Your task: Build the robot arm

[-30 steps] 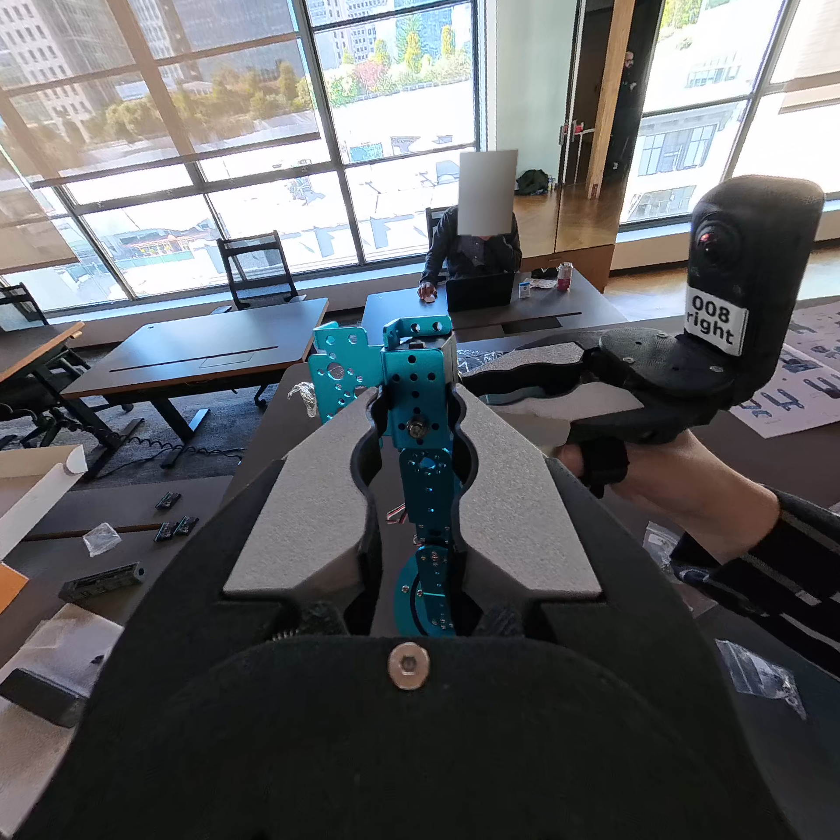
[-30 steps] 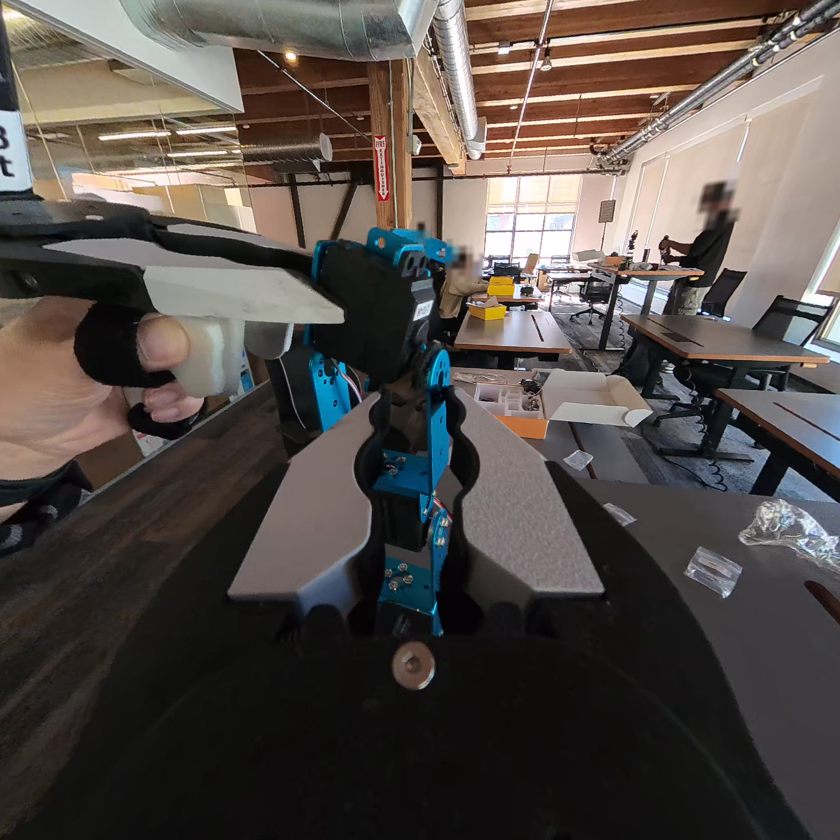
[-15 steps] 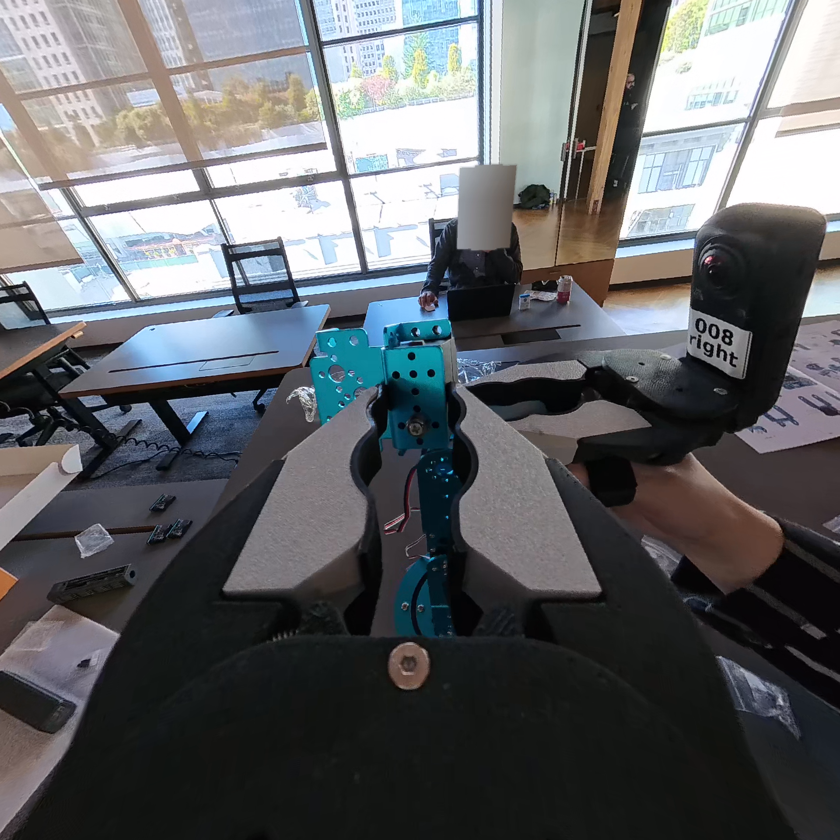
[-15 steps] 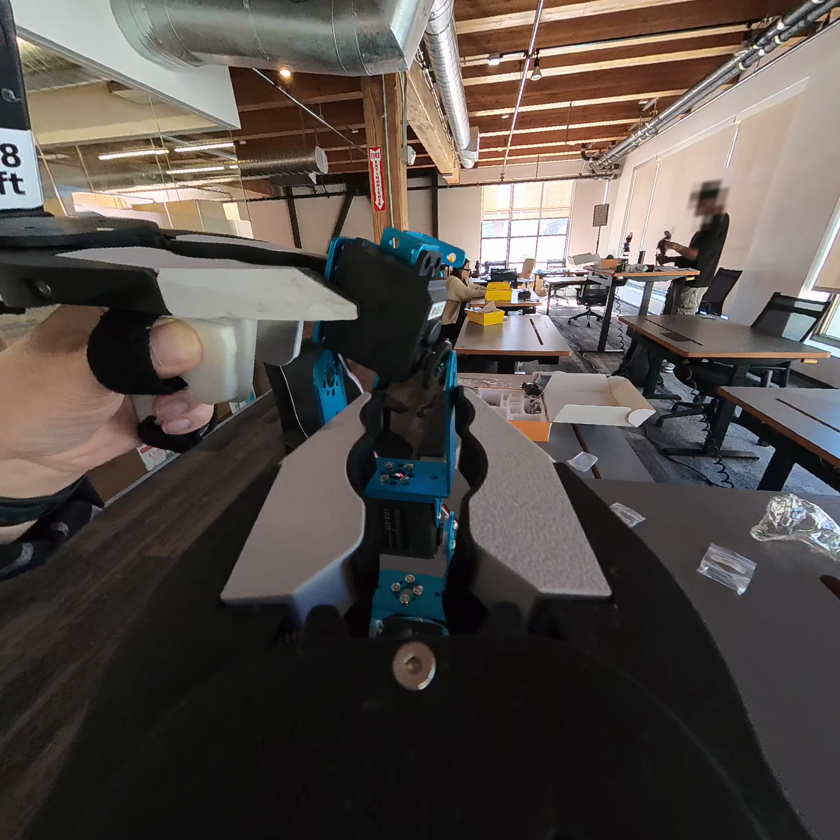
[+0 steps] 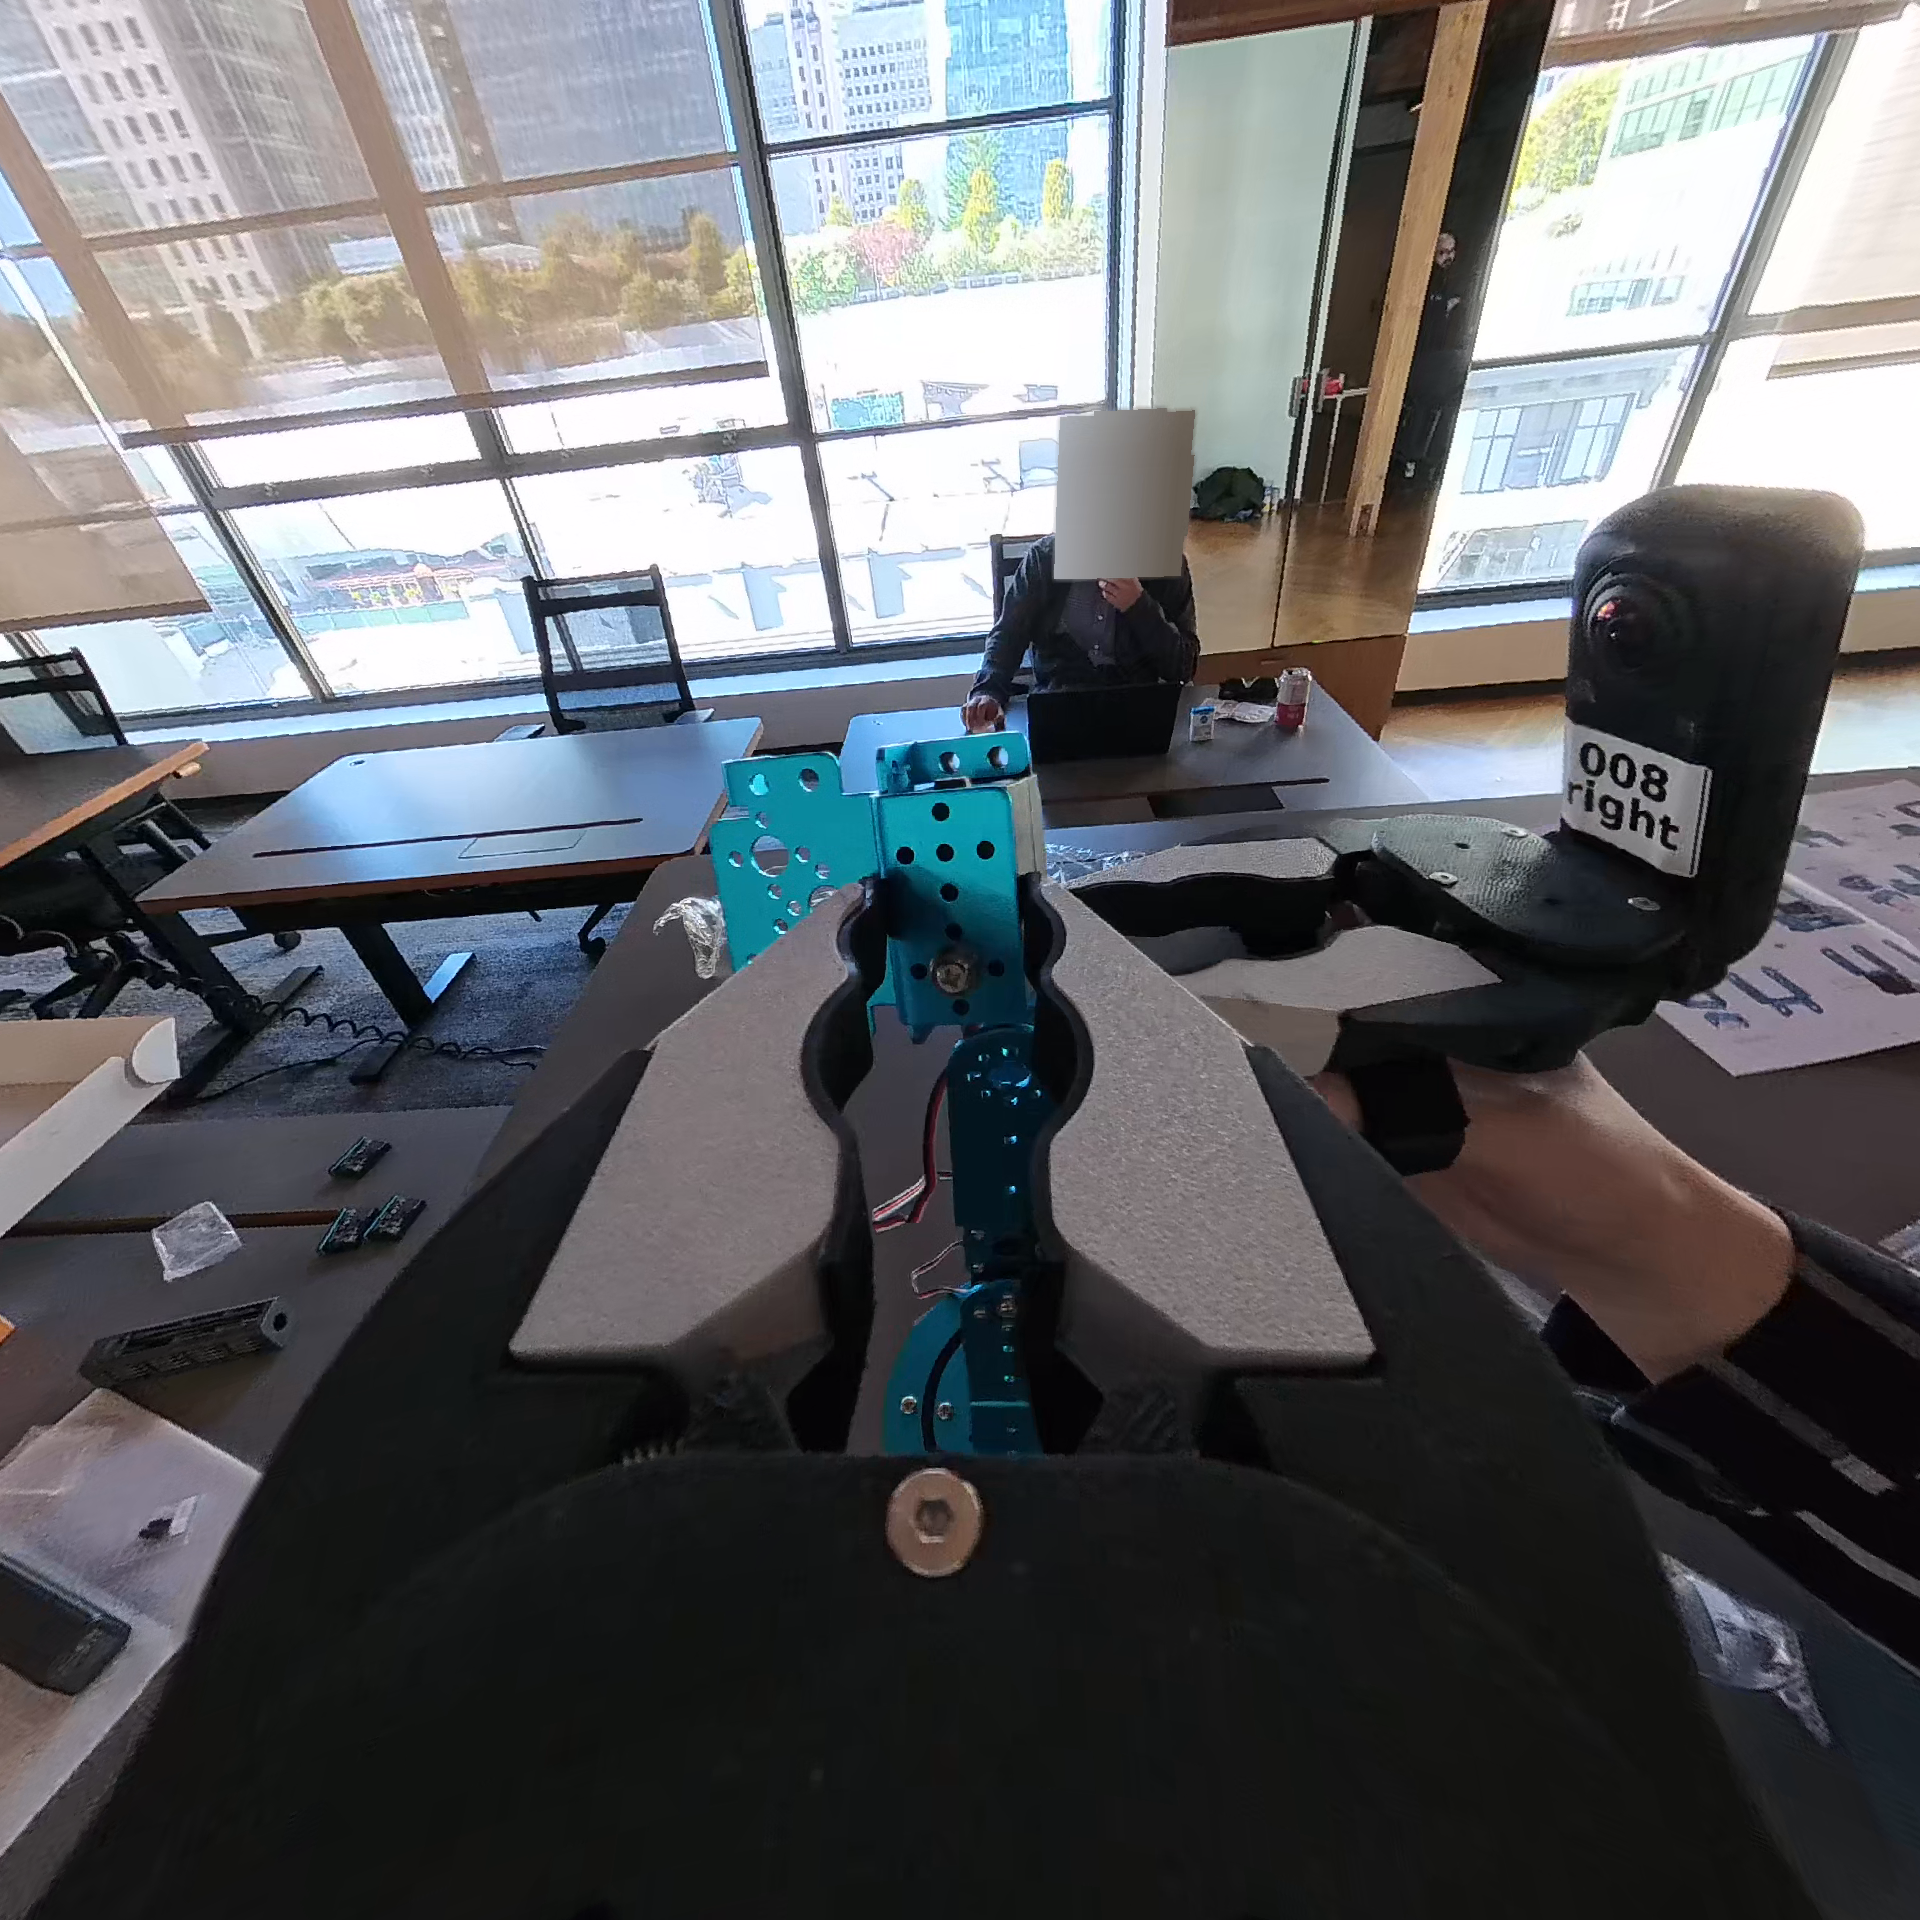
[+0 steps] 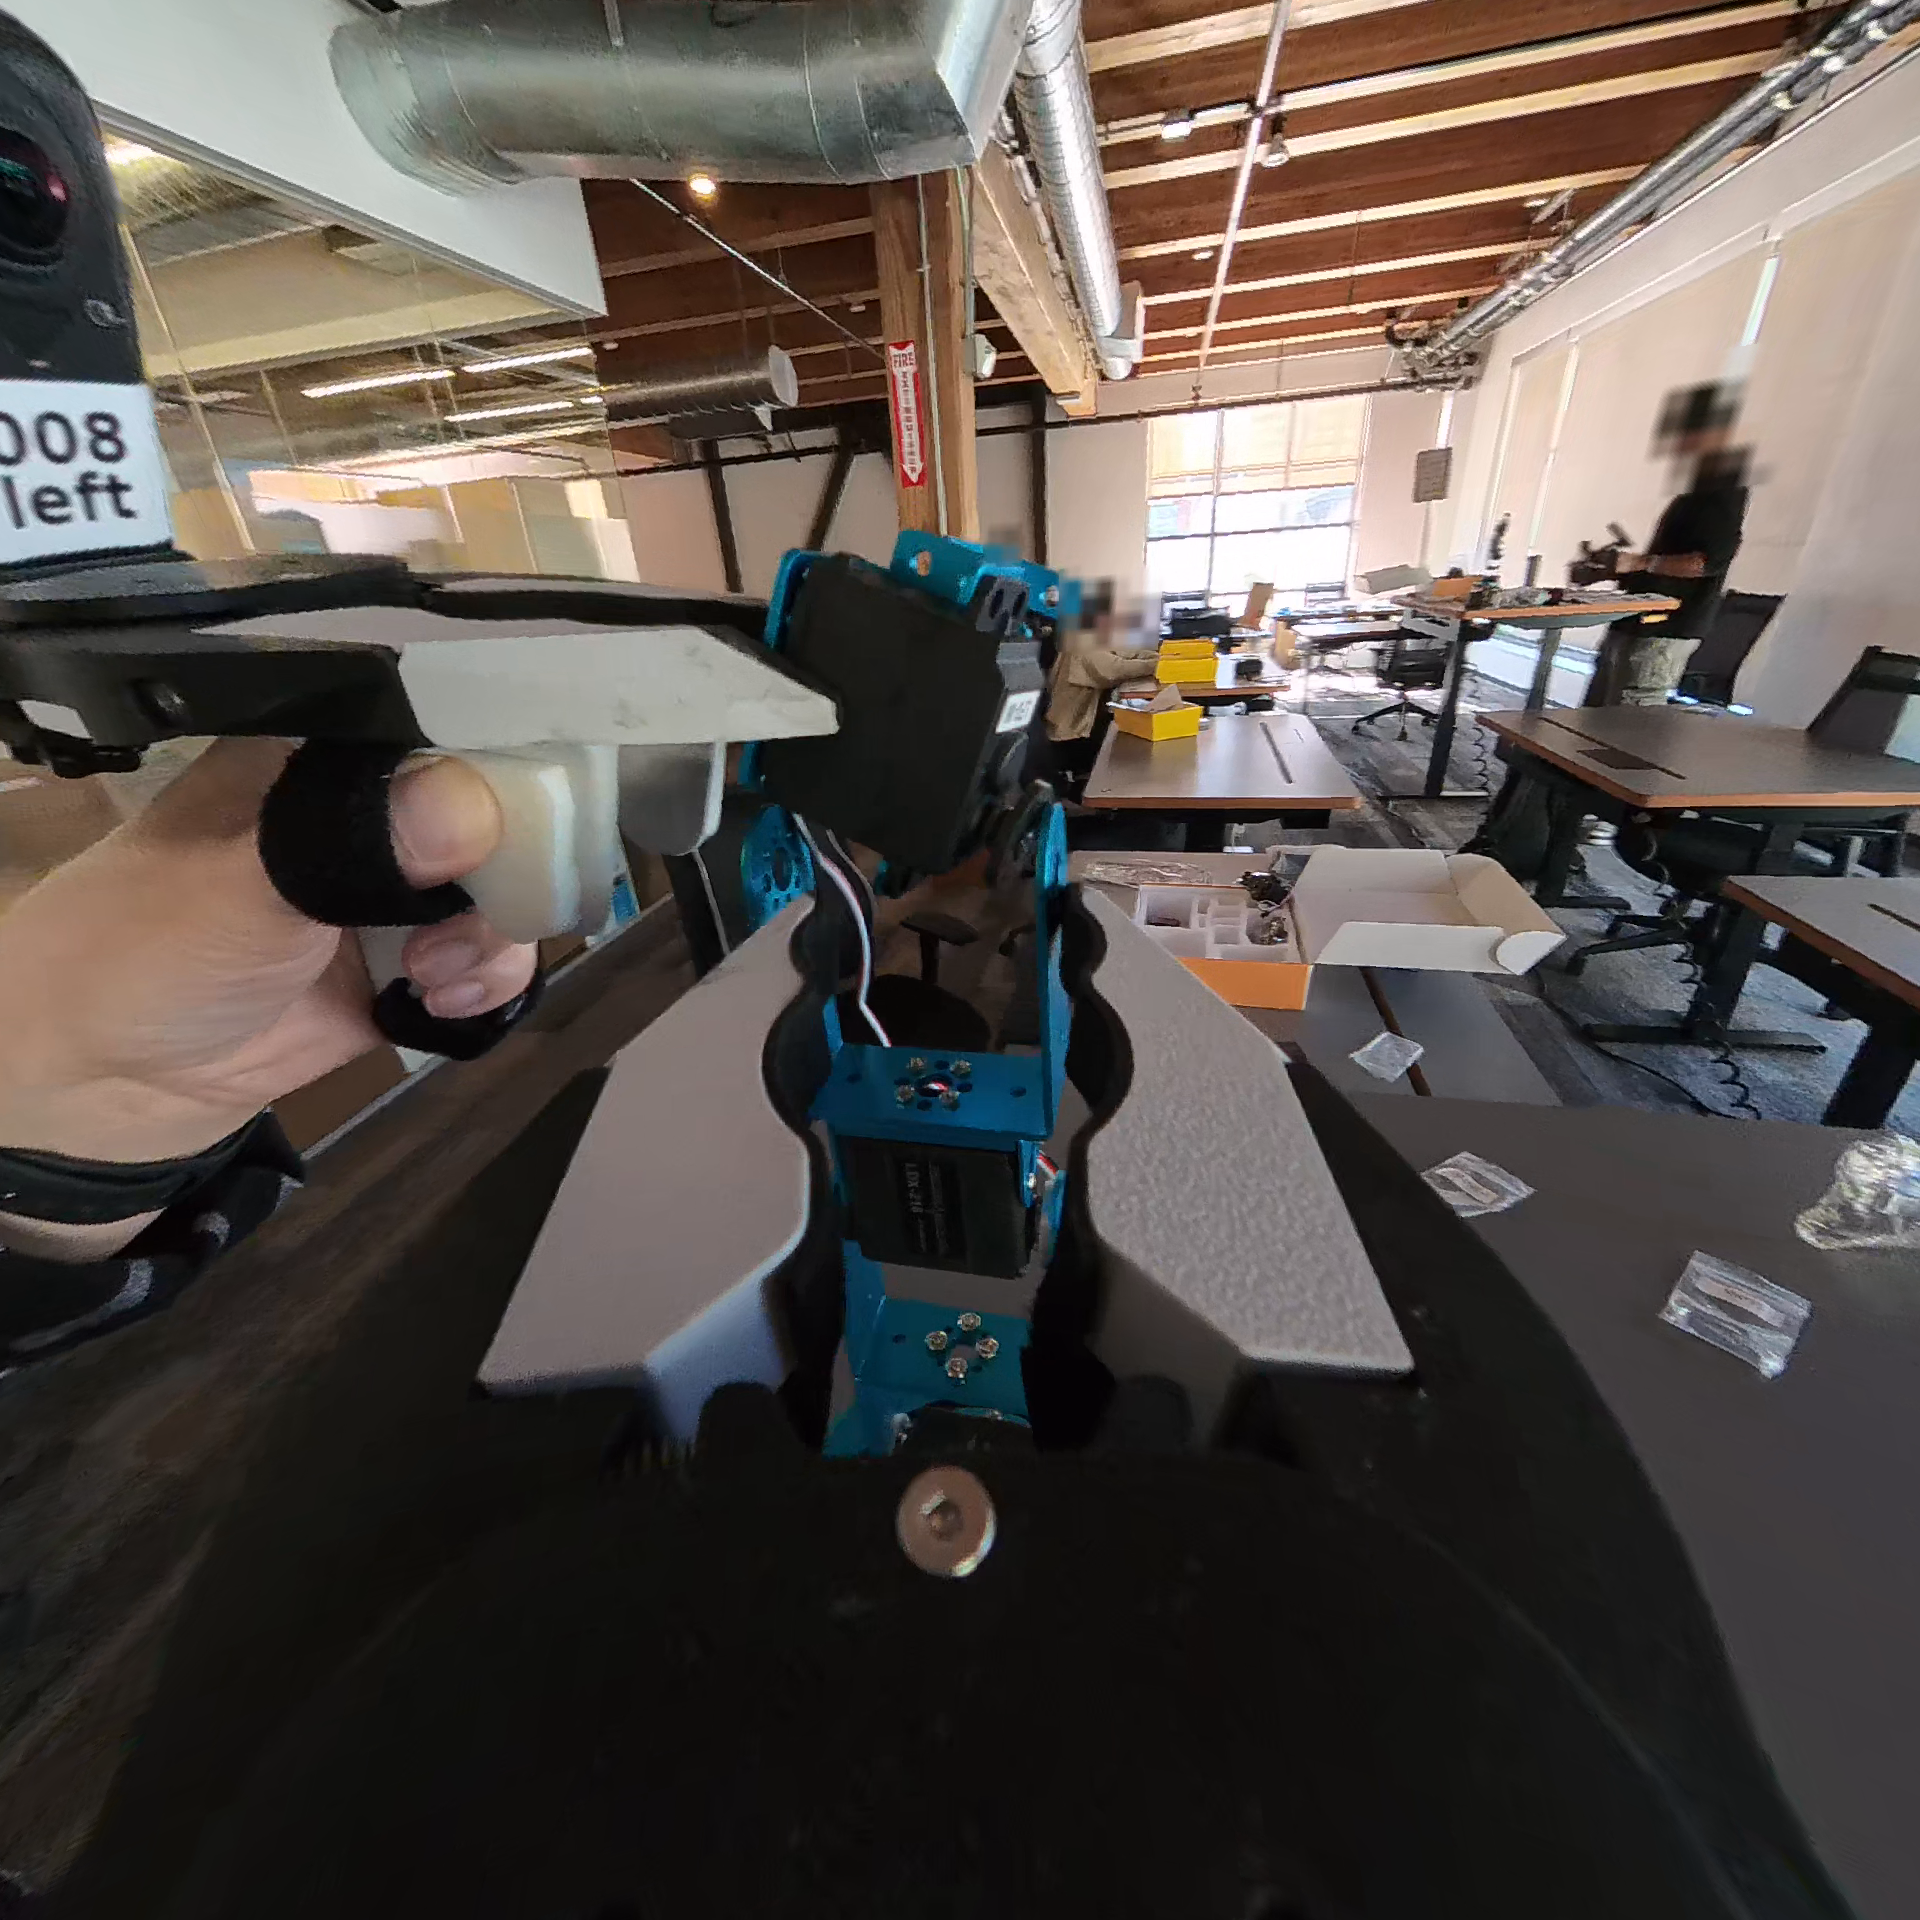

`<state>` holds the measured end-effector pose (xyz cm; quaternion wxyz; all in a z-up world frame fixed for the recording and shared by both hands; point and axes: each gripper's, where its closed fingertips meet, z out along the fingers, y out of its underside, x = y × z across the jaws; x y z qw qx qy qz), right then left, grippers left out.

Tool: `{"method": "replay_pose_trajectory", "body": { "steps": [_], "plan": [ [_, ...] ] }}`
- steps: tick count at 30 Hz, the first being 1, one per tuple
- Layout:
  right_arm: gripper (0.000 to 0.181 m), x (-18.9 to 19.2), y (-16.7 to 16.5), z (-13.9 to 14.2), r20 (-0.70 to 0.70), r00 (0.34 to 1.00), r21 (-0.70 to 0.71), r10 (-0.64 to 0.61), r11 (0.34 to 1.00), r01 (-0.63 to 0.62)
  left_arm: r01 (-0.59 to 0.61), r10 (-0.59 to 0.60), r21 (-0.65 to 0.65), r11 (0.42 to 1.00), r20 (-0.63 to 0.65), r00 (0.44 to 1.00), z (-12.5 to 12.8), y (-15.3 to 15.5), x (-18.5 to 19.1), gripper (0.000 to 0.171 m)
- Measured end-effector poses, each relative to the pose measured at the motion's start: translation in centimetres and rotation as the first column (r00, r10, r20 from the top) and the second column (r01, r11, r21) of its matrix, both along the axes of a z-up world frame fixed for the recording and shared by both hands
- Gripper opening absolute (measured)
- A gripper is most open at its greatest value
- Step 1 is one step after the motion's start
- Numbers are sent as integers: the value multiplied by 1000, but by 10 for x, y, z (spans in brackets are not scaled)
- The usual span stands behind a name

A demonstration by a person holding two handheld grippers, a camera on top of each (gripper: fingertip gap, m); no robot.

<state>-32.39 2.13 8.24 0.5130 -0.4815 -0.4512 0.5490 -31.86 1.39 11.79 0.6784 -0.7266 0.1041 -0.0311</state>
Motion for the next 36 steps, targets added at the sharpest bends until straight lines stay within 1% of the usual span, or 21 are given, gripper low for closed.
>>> {"method": "replay_pose_trajectory", "body": {
  "steps": [2,7,8,9,10,18,21,23,31,36],
  "plan": [
    [34,0,5,0,3,999,4,-45,999,45,-1,1,1,1000,-1,1000,-1,1,1,24],
    [44,-5,3,1,-5,996,-13,-95,995,94,-35,35,13,999,-18,999,-2,2,-1,24],
    [41,-5,5,1,-2,992,-10,-123,992,123,-33,33,15,999,-15,999,-2,2,-1,24],
    [32,-3,9,0,3,986,-6,-167,986,167,-29,29,16,999,-6,1000,-2,2,0,24],
    [31,-3,10,1,2,984,13,-179,984,178,-27,27,18,999,2,1000,-2,2,0,24],
    [32,-2,13,2,-16,979,-36,-202,979,201,-25,25,35,999,-3,1000,-1,4,1,24],
    [35,-3,12,2,-6,976,-23,-217,976,217,-25,25,42,999,1,1000,-1,4,1,24],
    [31,-3,13,2,-8,972,-22,-233,972,233,-22,22,47,999,4,1000,-1,4,1,24],
    [30,-3,13,2,-35,961,27,-273,961,274,-16,15,68,998,6,1000,-1,3,0,24],
    [29,-3,14,2,-48,959,29,-281,959,283,-17,15,83,996,18,1000,-1,3,-1,24]
  ]
}}
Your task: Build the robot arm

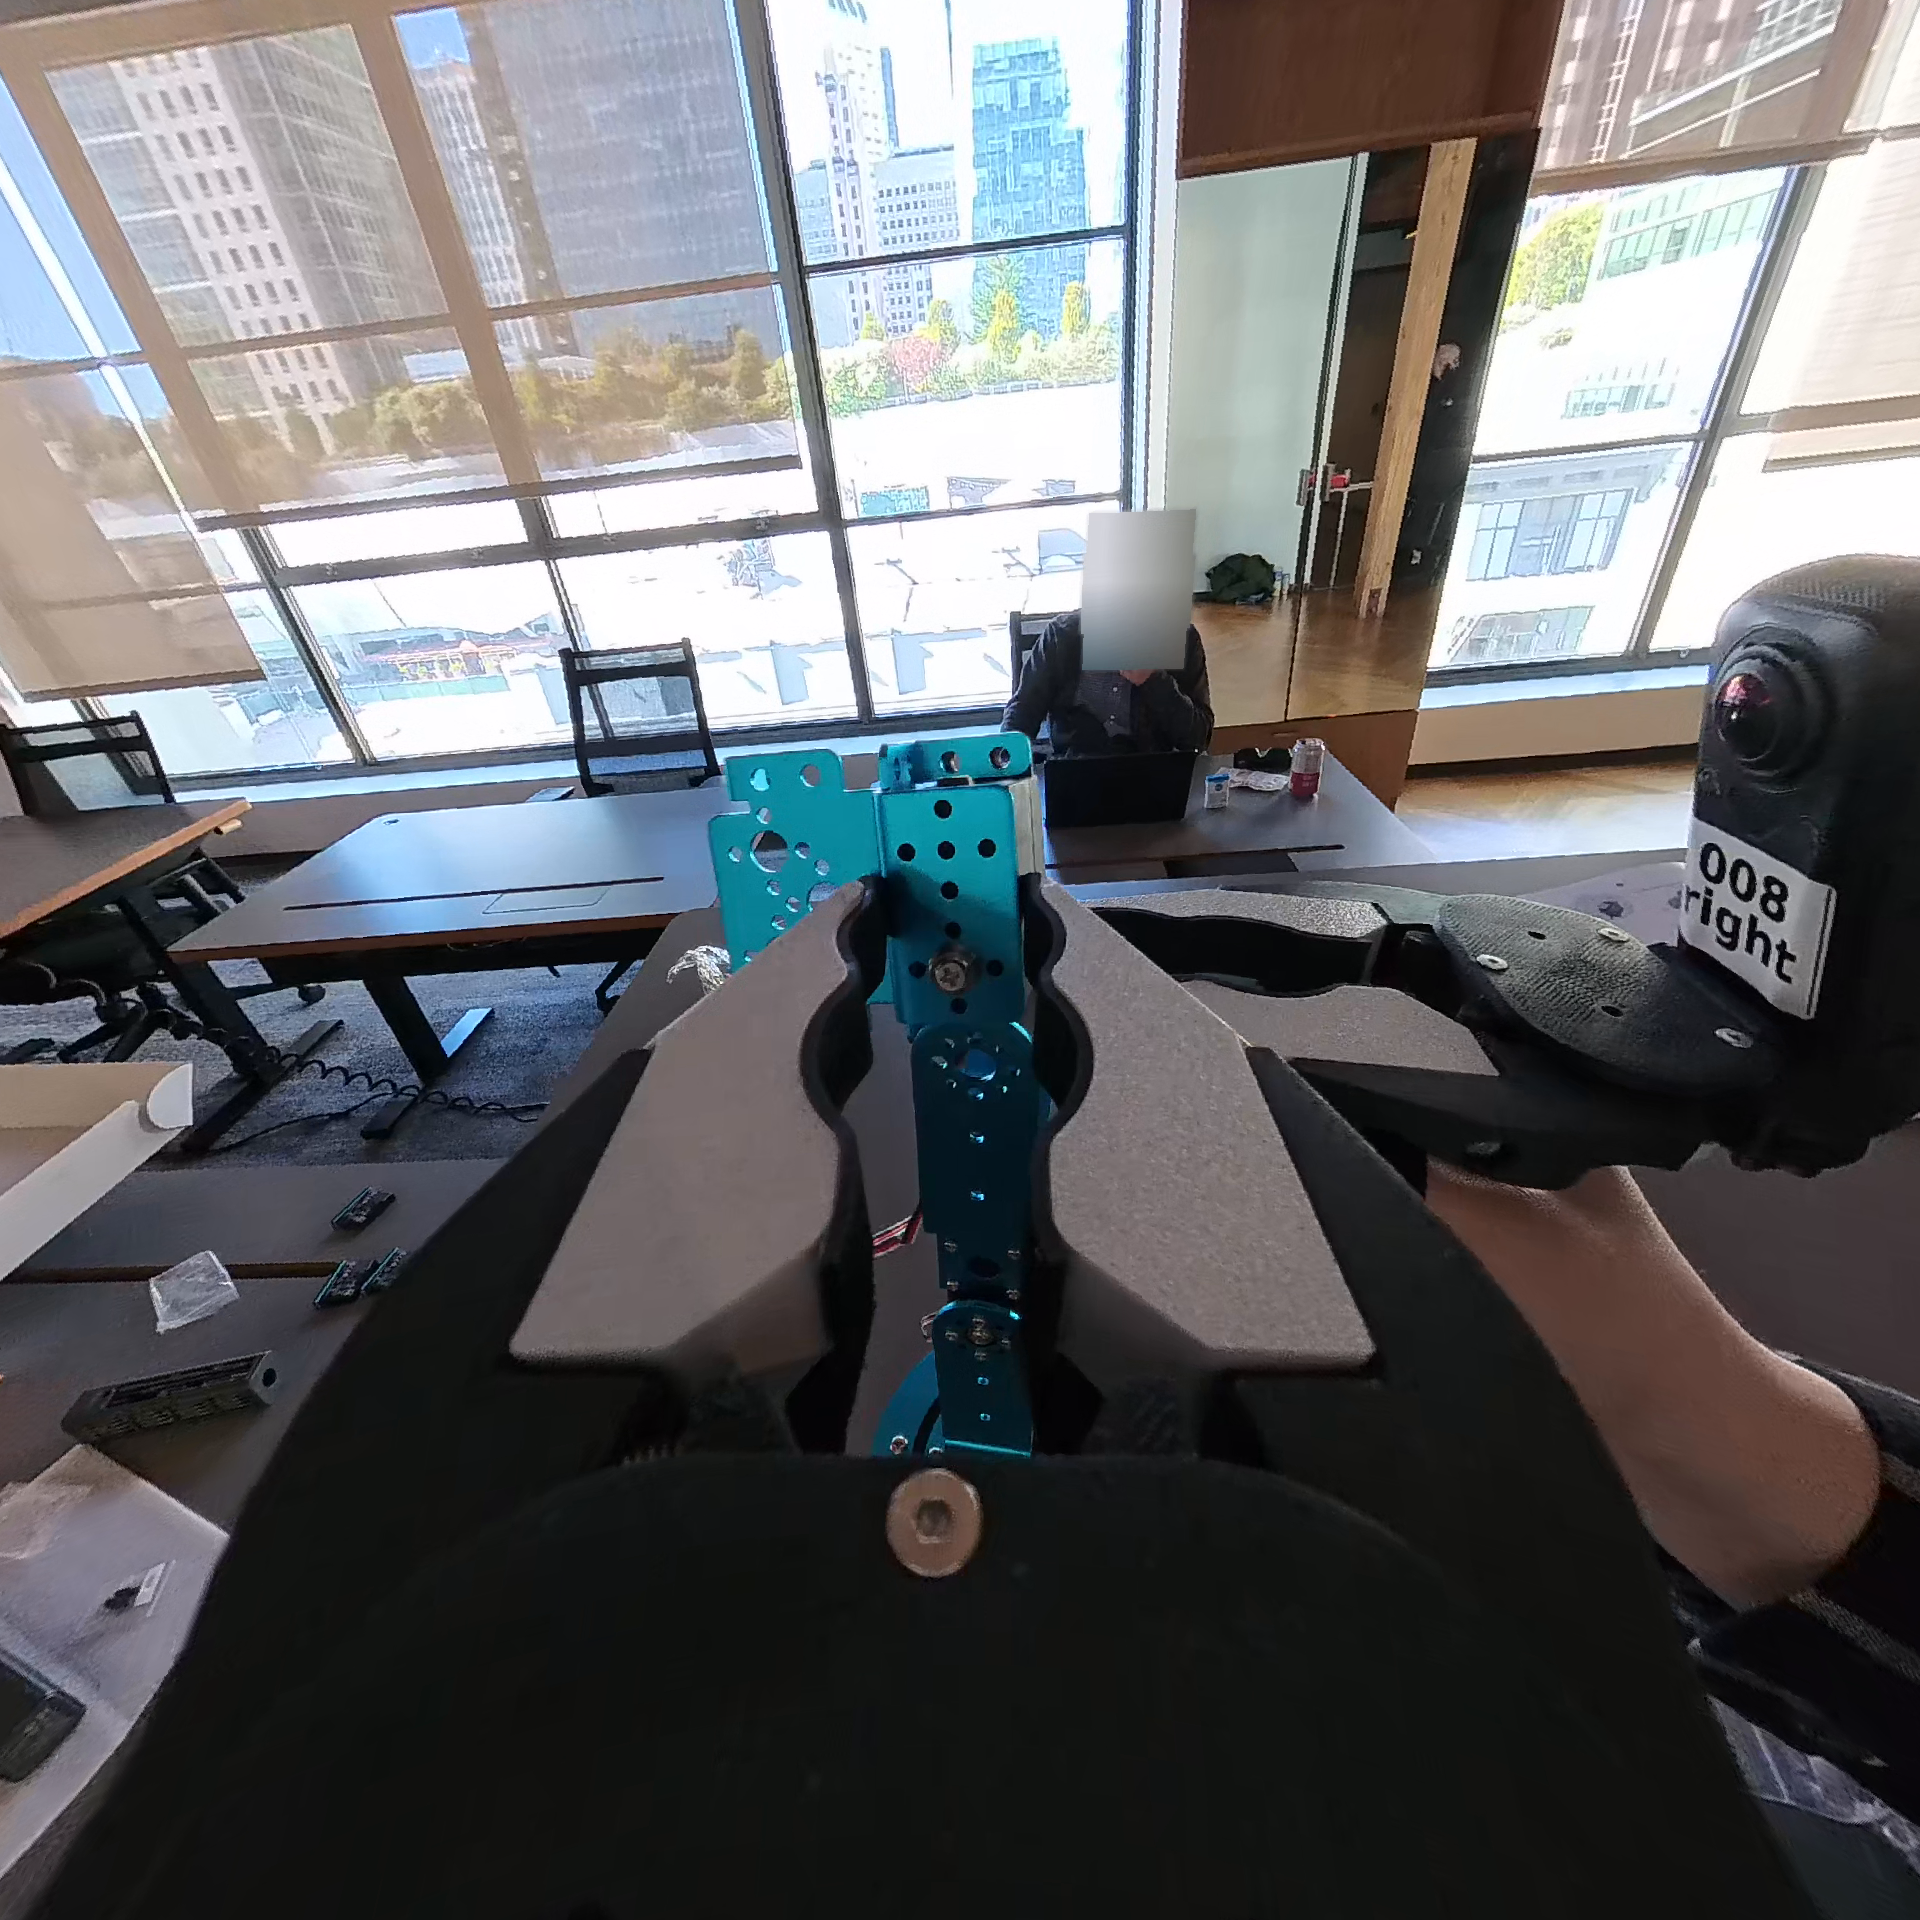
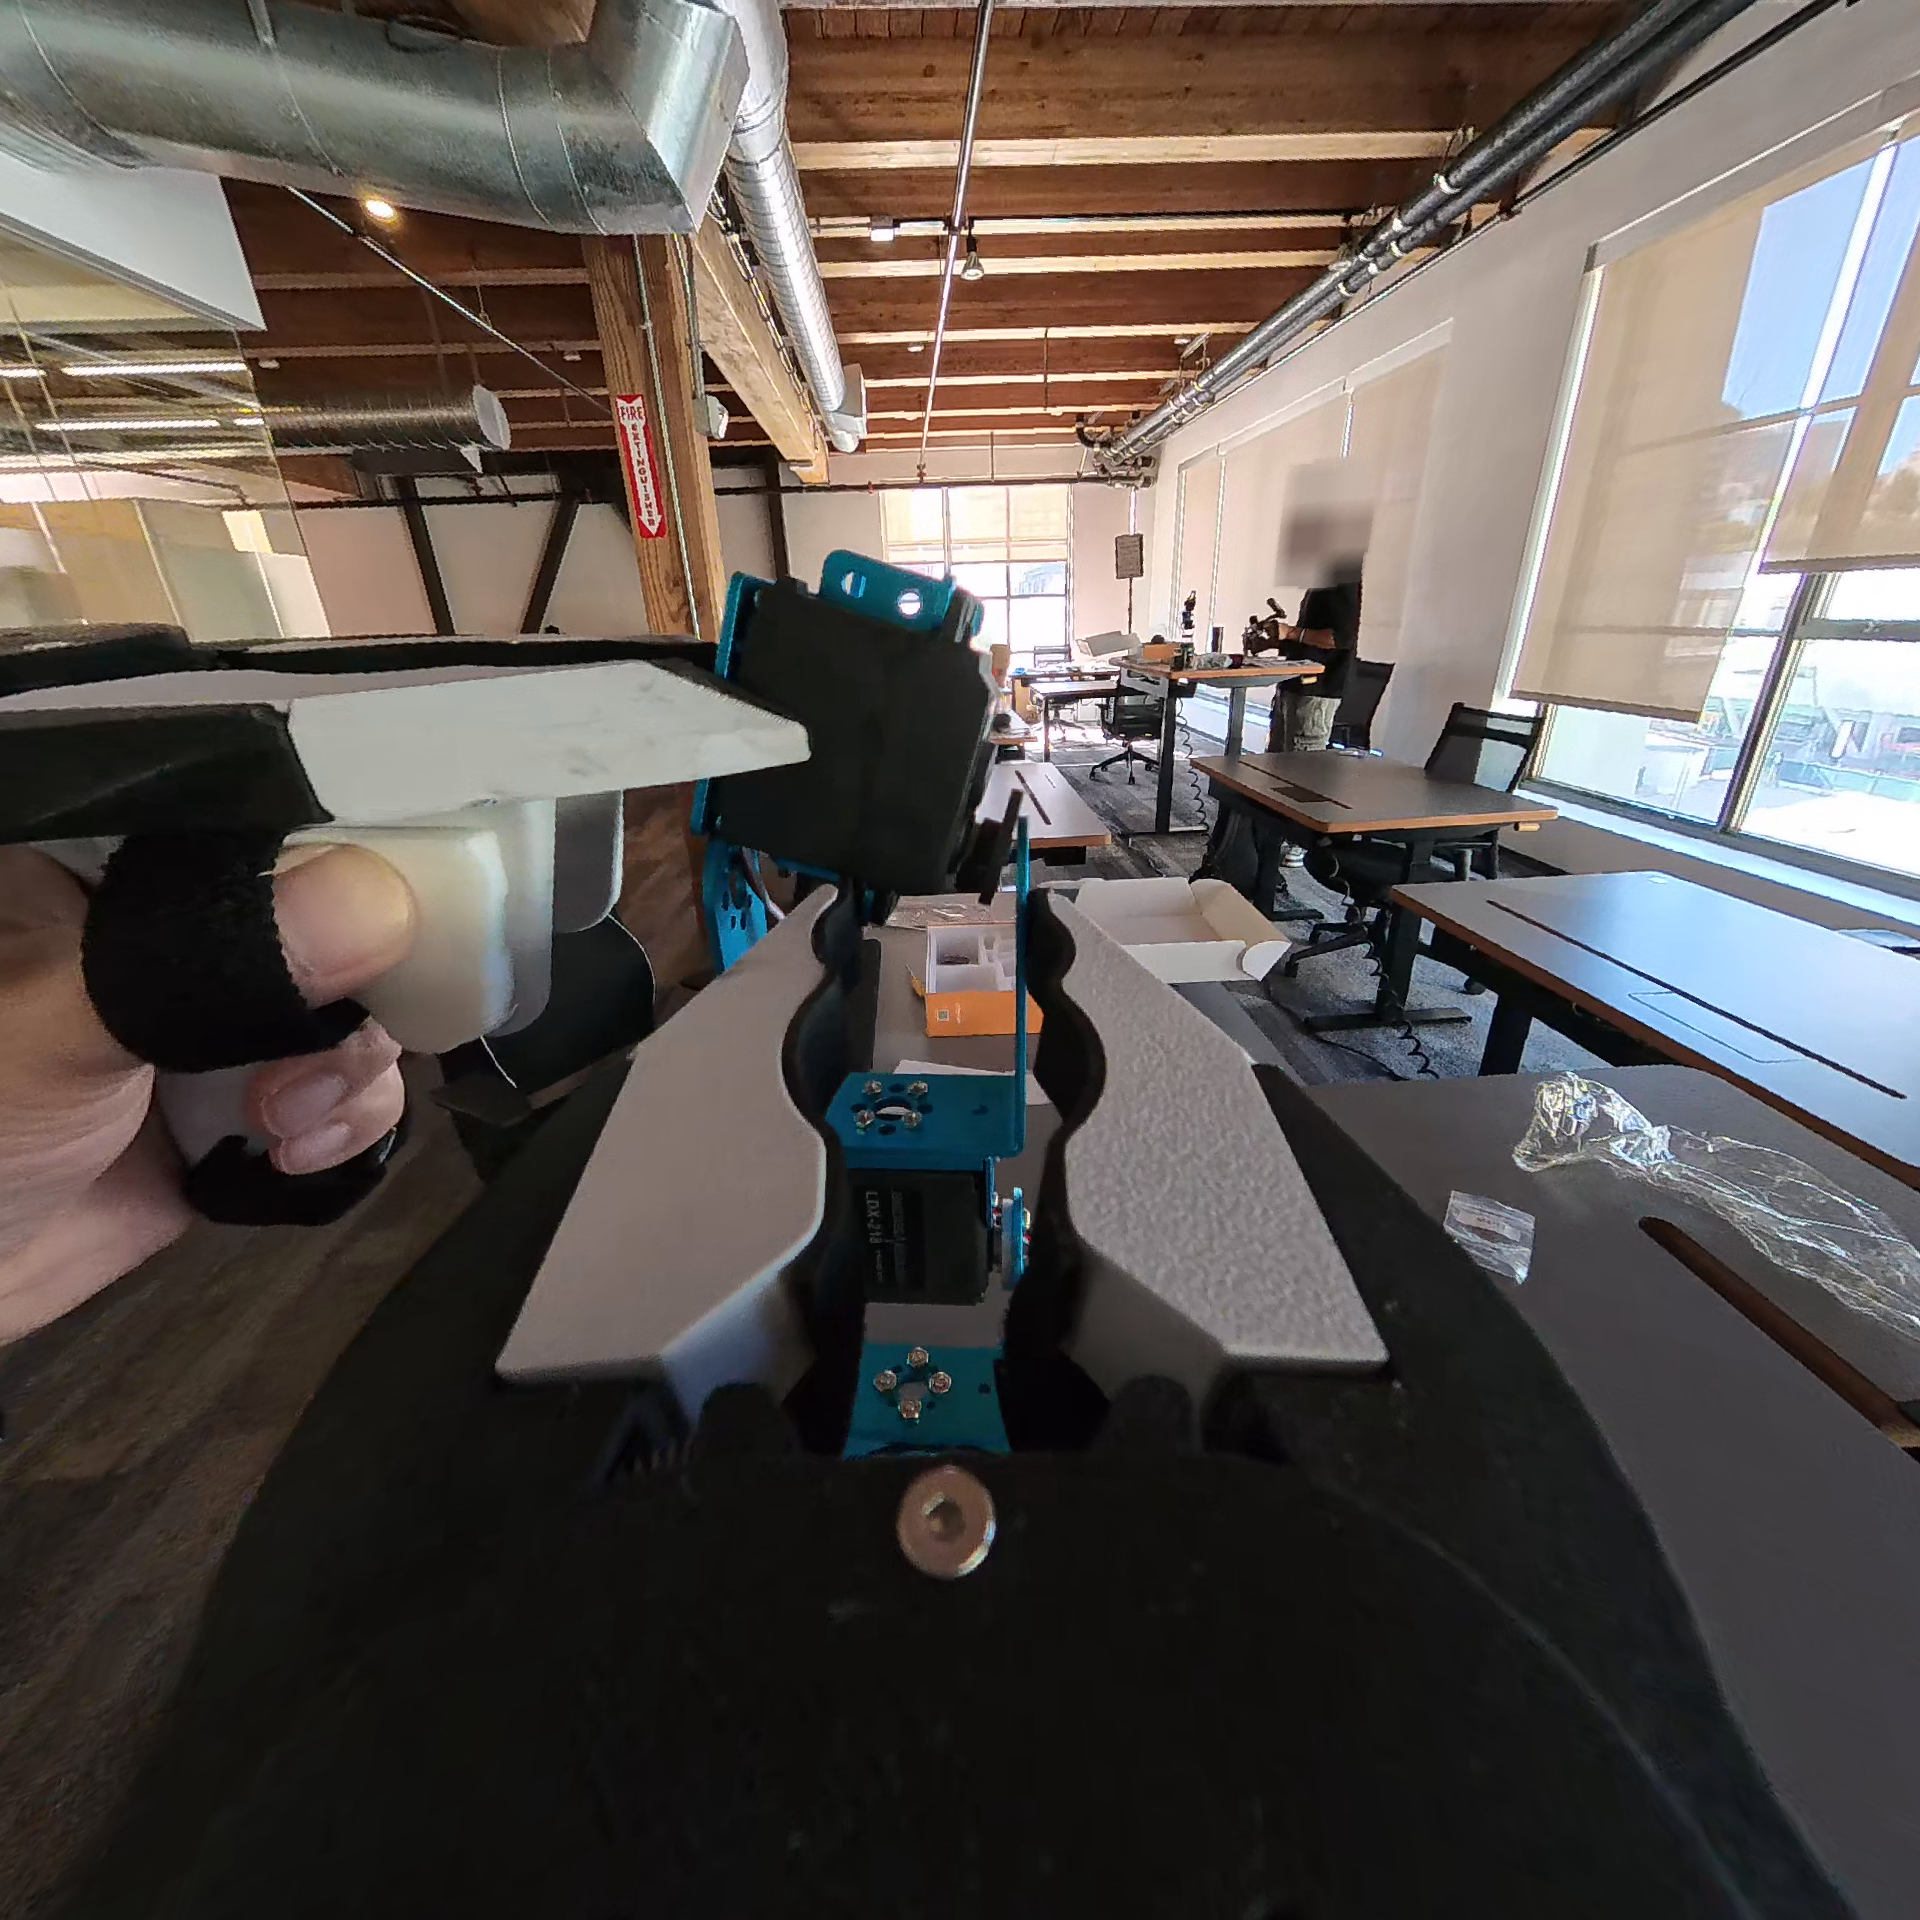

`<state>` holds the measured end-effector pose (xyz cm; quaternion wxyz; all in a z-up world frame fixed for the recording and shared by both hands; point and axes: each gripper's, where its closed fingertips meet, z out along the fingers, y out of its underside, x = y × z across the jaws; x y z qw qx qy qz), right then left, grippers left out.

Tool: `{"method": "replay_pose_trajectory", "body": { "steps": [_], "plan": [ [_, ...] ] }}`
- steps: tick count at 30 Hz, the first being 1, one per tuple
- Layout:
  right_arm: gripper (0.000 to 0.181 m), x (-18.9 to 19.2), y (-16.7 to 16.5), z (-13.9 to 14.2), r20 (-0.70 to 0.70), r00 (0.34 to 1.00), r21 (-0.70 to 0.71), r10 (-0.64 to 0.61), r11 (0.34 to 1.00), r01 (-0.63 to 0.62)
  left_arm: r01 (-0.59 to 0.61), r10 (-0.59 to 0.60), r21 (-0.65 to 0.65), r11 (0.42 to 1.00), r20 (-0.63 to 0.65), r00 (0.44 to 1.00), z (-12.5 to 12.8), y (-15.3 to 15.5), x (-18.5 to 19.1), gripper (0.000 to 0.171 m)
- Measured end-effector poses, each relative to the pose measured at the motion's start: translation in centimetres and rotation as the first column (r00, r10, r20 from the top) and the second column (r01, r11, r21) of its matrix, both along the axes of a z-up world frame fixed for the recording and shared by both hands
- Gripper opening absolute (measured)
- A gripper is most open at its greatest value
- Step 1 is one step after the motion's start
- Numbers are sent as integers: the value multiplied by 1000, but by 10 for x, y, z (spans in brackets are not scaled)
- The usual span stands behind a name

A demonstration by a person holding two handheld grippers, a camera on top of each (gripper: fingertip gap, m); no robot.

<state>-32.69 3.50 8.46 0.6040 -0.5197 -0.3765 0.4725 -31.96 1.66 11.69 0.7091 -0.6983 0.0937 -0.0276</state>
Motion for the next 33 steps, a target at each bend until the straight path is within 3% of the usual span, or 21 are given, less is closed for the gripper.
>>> {"method": "replay_pose_trajectory", "body": {
  "steps": [26,33],
  "plan": [
    [31,3,8,3,-124,992,-86,25,996,-36,25,-27,29,999,84,996,3,10,2,24],
    [44,3,14,-5,-122,992,-136,23,990,-40,24,-26,18,1000,87,996,3,12,4,24]
  ]
}}
